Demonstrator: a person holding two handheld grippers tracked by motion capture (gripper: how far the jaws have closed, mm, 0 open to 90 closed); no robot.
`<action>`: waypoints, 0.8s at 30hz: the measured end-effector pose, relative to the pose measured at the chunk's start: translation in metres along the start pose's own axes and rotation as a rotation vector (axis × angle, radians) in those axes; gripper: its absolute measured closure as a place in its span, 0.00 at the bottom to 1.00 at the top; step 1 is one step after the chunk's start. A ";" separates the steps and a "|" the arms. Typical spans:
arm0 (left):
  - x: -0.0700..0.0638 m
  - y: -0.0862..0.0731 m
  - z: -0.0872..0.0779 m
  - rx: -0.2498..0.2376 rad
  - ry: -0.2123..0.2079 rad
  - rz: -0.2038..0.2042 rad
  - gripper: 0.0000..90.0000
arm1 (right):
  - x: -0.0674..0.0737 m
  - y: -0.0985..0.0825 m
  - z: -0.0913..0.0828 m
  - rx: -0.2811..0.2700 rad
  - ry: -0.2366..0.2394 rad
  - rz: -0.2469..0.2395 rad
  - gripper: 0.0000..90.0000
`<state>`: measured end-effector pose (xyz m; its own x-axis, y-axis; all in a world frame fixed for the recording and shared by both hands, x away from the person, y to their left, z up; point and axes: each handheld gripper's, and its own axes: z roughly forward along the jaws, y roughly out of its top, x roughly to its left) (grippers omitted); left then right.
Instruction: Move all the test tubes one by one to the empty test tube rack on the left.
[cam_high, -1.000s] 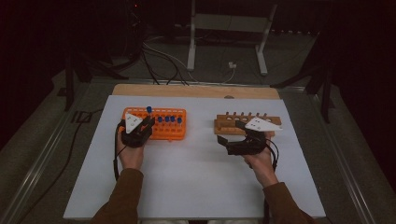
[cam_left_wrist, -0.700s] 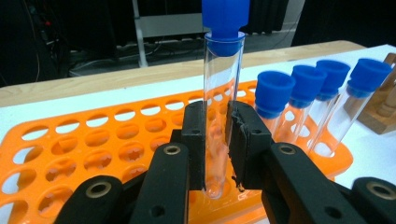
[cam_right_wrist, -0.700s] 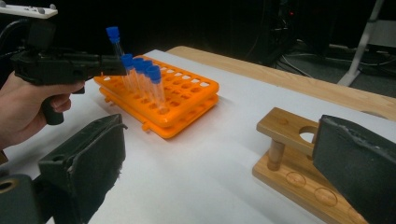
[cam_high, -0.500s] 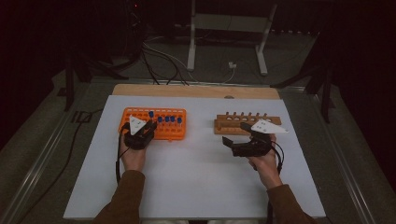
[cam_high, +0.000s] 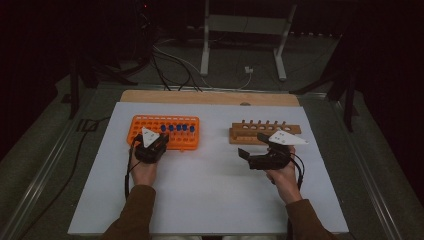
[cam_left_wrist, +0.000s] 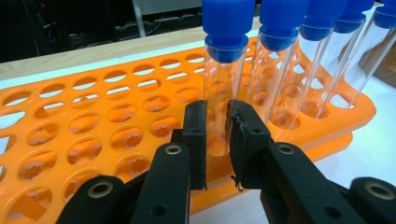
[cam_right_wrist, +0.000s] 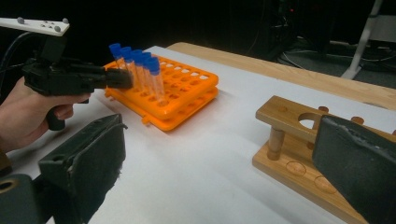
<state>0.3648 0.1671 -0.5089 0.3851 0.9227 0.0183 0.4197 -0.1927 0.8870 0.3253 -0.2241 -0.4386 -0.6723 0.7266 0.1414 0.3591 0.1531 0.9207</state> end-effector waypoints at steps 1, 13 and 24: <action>0.000 0.000 0.000 0.002 -0.003 -0.004 0.87 | 0.000 0.000 0.000 0.000 -0.001 0.000 0.03; 0.017 0.001 -0.023 -0.047 -0.022 -0.076 0.63 | -0.008 -0.008 -0.009 -0.019 -0.020 0.034 0.03; 0.030 0.004 -0.076 -0.122 -0.053 -0.088 0.27 | -0.009 -0.018 -0.022 -0.037 -0.066 0.007 0.03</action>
<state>0.3154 0.2195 -0.4699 0.3956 0.9146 -0.0833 0.3521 -0.0673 0.9335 0.3107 -0.2483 -0.4486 -0.6251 0.7706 0.1242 0.3382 0.1240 0.9329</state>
